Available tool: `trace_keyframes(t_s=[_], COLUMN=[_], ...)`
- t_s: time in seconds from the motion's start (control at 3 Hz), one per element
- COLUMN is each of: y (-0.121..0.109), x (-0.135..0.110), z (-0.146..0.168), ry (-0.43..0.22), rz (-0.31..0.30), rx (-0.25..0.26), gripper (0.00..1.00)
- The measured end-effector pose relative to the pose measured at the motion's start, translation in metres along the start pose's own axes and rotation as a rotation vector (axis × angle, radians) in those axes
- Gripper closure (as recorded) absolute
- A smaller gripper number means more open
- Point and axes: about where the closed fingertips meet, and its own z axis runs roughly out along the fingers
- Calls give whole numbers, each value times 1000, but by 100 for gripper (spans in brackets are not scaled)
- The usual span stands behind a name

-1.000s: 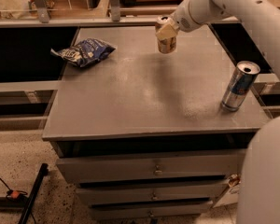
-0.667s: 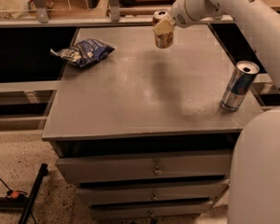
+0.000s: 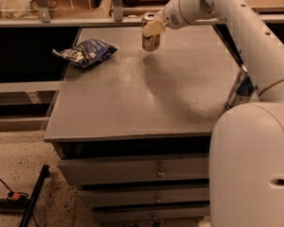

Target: Move orange can near blue chip bag

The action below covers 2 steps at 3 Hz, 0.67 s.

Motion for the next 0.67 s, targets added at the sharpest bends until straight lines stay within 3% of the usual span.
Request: trace_keyframes(t_s=[0.67], y=[30], x=[-15], z=[22], ry=[-24], rz=[4], rx=[-163], gripper=[100])
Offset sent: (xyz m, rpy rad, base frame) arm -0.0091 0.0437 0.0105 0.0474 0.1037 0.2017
